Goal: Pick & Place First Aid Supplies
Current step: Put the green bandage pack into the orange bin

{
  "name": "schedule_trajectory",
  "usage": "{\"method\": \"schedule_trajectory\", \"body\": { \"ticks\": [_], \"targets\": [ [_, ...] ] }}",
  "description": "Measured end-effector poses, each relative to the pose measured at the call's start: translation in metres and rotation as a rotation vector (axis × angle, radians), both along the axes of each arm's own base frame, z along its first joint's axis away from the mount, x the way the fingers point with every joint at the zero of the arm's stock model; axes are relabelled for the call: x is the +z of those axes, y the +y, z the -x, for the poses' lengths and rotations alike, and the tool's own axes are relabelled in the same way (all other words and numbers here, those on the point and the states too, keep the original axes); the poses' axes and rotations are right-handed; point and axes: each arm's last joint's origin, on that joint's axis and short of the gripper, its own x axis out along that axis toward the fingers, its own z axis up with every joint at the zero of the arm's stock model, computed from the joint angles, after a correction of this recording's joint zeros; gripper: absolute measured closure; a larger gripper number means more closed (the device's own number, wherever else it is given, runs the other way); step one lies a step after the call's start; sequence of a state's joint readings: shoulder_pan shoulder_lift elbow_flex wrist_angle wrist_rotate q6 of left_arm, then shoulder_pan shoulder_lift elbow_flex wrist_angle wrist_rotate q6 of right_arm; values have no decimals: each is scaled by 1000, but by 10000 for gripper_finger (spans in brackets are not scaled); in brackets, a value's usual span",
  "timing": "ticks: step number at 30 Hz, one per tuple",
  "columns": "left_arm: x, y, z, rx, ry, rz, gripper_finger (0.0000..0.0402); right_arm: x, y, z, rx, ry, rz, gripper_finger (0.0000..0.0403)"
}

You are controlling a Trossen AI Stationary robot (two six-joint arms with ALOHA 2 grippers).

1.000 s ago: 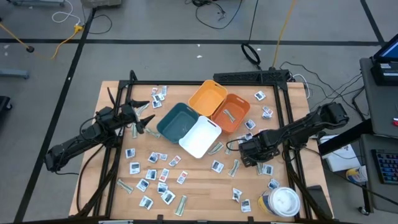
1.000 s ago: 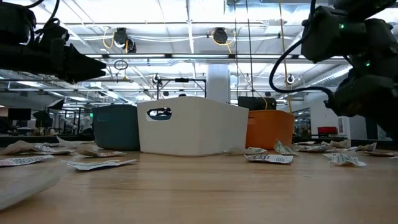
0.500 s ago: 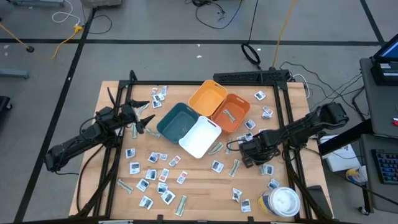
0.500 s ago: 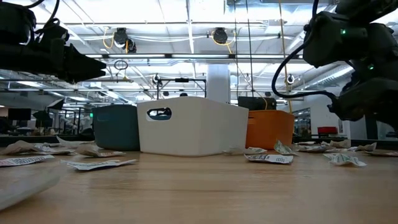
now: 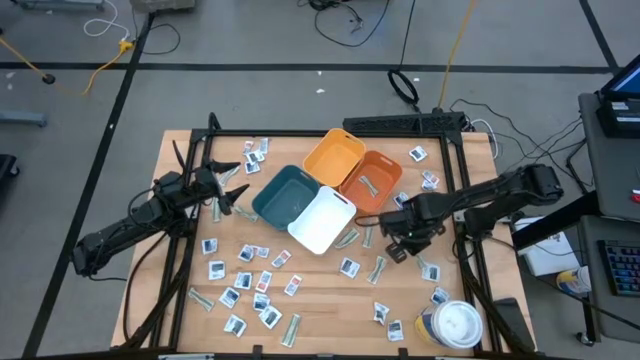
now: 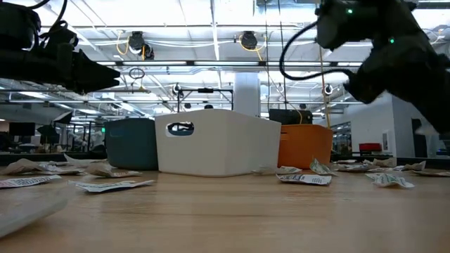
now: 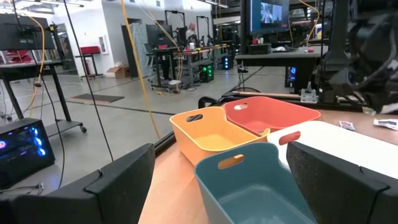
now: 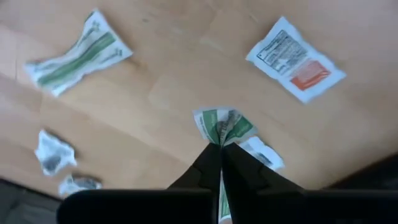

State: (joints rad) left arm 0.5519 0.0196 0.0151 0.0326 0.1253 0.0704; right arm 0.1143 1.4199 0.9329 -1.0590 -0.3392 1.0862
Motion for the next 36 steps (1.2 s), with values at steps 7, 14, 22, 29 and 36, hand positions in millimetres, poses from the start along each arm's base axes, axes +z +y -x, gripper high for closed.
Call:
{"method": "schedule_trajectory", "body": {
  "ticks": [7,14,22,29,36],
  "targets": [
    [0,0,0,0,0,0,34,40,-22,-5,173,-10,68,401],
    [0,0,0,0,0,0,34,66,-50,-15,267,-63,115,402],
    [0,0,0,0,0,0,34,66,-97,-35,320,-72,144,402],
    [0,0,0,0,-1,0,34,59,-140,-61,322,-66,149,403],
    [0,0,0,0,0,0,34,57,-184,-84,288,-92,157,403]
  ]
}}
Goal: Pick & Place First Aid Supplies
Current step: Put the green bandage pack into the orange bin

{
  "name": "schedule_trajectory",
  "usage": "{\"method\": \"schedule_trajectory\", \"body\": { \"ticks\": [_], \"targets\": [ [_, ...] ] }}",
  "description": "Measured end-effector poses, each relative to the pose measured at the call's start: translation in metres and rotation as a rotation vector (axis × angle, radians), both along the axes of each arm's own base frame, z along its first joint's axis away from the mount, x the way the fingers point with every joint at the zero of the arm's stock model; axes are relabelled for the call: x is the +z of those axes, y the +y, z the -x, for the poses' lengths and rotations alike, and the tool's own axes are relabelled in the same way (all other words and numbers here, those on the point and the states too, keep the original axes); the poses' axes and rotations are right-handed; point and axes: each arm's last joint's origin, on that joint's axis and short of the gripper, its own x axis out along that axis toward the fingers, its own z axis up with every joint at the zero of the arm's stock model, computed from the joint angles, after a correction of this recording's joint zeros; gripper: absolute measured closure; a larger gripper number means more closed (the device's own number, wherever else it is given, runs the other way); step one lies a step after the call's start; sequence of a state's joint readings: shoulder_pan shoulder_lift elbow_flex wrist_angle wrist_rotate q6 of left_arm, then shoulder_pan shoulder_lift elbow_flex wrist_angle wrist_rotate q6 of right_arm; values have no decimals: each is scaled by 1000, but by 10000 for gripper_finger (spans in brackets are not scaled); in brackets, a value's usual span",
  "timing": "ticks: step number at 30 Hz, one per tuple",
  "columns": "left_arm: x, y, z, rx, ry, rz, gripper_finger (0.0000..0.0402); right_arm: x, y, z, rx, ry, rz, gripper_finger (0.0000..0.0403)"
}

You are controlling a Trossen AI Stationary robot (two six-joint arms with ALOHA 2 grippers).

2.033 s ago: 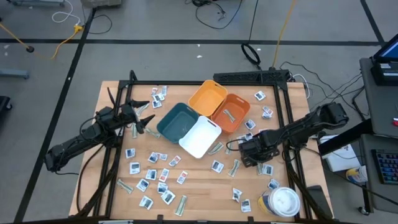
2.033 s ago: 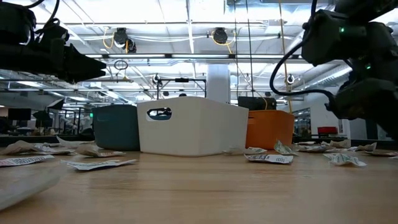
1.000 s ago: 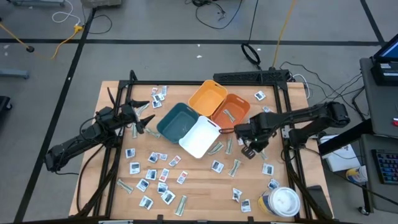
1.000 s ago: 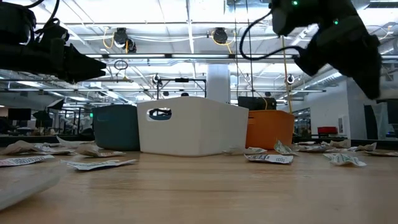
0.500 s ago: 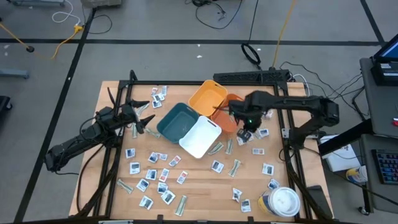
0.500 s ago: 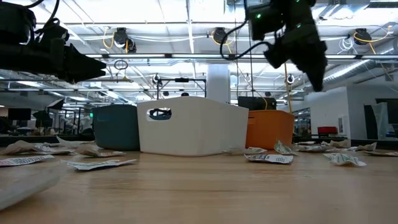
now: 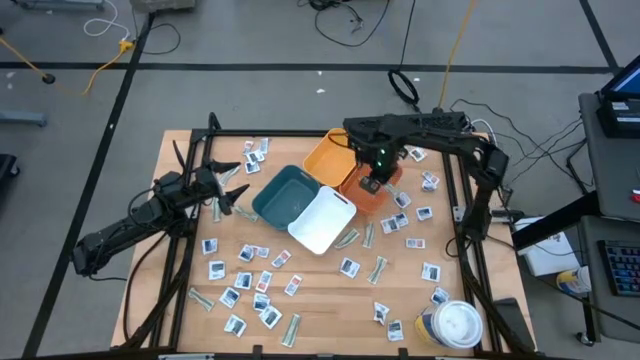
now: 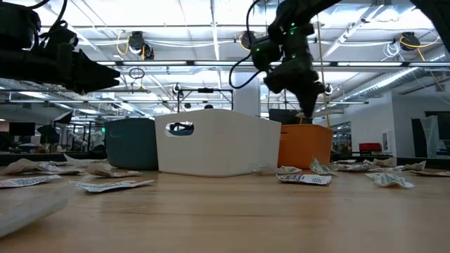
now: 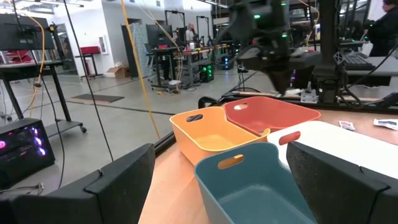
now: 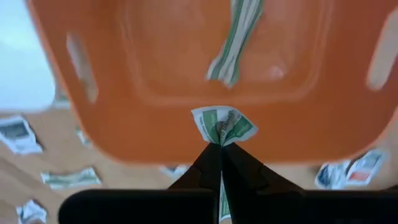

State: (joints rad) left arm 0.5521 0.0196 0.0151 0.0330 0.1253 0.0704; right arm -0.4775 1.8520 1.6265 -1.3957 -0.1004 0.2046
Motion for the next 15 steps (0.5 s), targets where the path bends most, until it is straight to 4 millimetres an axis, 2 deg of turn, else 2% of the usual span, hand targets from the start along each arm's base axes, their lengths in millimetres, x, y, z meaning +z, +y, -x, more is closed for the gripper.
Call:
{"method": "schedule_trajectory", "body": {
  "ticks": [6,11,15],
  "targets": [
    [0,0,0,0,0,0,34,-5,-27,-13,-25,-27,12,403],
    [0,0,0,0,0,0,34,-24,-33,-22,-3,-32,40,403],
    [0,0,0,0,0,0,34,-32,-35,-25,25,-59,83,403]
  ]
}}
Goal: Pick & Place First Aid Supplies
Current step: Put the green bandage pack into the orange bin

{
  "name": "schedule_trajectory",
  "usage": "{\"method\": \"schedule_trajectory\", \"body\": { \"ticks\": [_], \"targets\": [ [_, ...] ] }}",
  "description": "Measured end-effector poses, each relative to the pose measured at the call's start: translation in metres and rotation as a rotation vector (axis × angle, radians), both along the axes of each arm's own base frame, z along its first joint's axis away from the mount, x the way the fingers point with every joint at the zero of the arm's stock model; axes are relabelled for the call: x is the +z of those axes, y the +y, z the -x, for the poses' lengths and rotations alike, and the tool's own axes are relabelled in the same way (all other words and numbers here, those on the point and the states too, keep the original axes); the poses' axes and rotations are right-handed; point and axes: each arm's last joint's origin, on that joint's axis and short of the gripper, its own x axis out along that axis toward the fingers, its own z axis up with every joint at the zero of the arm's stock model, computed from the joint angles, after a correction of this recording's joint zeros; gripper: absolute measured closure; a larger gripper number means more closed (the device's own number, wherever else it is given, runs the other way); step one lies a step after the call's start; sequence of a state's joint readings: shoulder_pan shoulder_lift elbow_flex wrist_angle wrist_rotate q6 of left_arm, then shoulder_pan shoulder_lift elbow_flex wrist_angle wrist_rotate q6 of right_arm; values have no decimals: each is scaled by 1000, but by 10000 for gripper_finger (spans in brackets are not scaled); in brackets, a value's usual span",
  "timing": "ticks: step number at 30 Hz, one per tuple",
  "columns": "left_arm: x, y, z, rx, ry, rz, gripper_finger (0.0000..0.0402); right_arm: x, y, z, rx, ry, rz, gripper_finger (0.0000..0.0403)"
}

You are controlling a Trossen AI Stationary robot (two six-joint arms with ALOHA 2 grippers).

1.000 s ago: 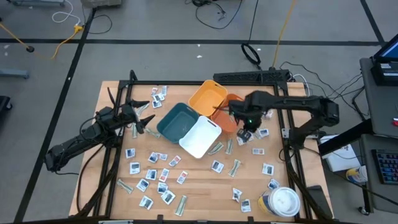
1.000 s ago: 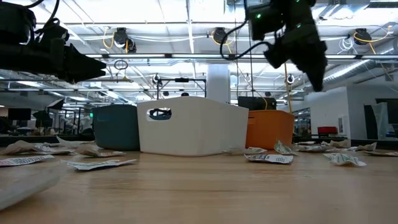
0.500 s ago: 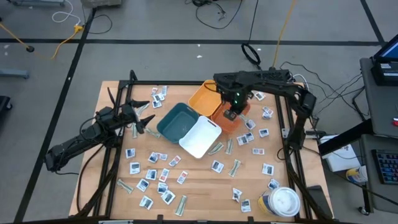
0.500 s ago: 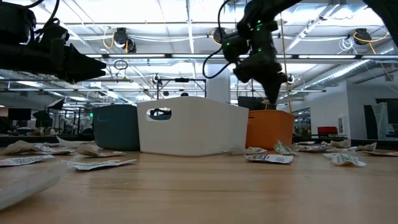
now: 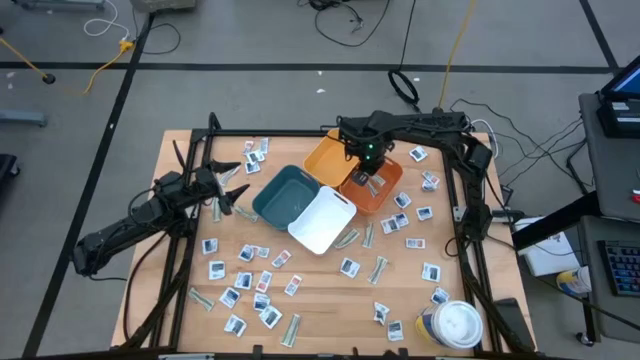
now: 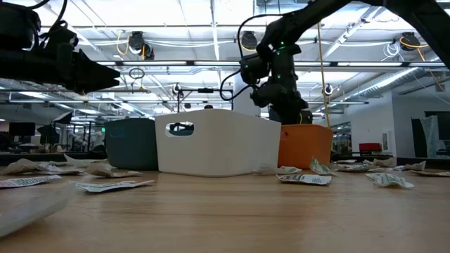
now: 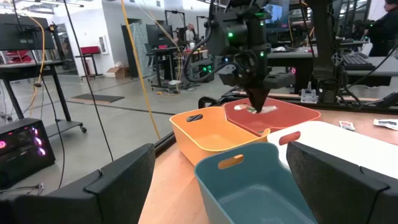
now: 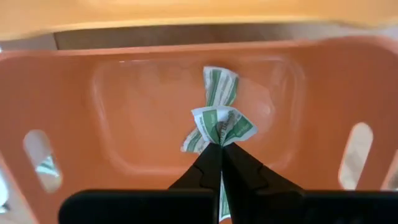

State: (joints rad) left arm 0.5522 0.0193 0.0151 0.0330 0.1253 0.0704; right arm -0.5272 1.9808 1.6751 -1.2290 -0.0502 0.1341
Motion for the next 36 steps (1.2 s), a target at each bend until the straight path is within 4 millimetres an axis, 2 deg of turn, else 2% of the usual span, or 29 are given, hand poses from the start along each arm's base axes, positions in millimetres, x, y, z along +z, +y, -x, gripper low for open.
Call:
{"method": "schedule_trajectory", "body": {
  "ticks": [9,12,16,20,25,28,31,36],
  "targets": [
    [0,0,0,0,0,0,34,-31,10,1,26,-1,-3,403],
    [0,0,0,0,0,0,34,-34,11,1,17,-1,1,395],
    [0,0,0,0,0,0,34,-34,13,0,-1,-1,0,359],
    [0,0,0,0,0,0,34,-33,16,-1,-2,5,-1,299],
    [0,0,0,0,0,0,34,-18,18,3,-10,-33,19,223],
    [0,0,0,0,0,0,34,-6,20,7,-22,-58,31,195],
    [0,0,0,0,0,0,34,8,23,12,-41,-81,41,183],
    [0,0,0,0,0,0,34,25,34,19,-39,-89,42,186]
  ]
}}
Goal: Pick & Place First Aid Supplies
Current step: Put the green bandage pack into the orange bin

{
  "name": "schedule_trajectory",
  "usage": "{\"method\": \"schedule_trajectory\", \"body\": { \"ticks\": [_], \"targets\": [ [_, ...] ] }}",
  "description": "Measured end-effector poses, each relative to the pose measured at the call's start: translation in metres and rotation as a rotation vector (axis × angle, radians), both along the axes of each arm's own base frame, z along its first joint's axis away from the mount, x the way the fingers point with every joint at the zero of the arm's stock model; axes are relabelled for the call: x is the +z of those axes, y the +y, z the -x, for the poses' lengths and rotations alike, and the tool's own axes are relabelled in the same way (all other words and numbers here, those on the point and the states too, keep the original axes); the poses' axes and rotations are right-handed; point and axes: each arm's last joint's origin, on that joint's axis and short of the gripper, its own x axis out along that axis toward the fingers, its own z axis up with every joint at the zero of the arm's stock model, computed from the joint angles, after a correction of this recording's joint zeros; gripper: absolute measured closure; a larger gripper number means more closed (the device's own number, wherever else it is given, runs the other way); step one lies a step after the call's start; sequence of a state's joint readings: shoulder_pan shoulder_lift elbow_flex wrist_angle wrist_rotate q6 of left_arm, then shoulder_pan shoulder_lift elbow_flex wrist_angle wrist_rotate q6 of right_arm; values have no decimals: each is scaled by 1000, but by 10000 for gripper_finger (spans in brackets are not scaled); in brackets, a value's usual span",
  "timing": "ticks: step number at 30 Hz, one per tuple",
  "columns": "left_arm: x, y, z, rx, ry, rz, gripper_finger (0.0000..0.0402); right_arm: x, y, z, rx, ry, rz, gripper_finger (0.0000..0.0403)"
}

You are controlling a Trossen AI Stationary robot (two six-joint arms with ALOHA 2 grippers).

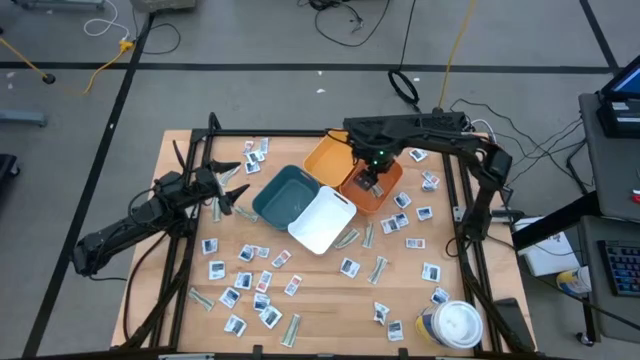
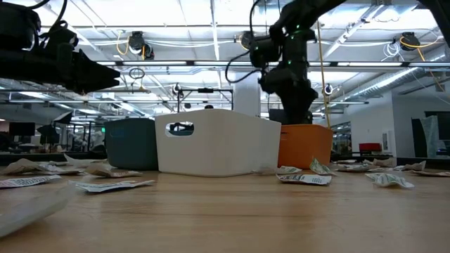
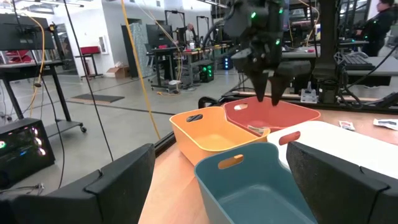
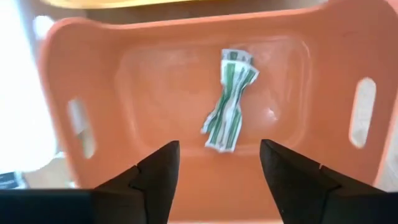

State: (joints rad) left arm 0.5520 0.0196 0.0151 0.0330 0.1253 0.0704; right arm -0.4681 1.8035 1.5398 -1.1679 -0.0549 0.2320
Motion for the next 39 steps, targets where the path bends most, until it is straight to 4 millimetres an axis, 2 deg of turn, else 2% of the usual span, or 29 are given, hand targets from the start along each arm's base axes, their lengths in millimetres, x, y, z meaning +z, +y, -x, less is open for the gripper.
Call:
{"method": "schedule_trajectory", "body": {
  "ticks": [6,10,19,27,39],
  "targets": [
    [0,0,0,0,0,0,34,14,16,5,-6,-1,-4,198],
    [0,0,0,0,0,0,34,21,30,4,53,-14,4,198],
    [0,0,0,0,0,0,34,31,87,-8,381,-47,26,197],
    [0,0,0,0,0,0,34,31,139,-14,715,-54,37,199],
    [0,0,0,0,0,0,34,31,198,-11,1137,-68,55,198]
  ]
}}
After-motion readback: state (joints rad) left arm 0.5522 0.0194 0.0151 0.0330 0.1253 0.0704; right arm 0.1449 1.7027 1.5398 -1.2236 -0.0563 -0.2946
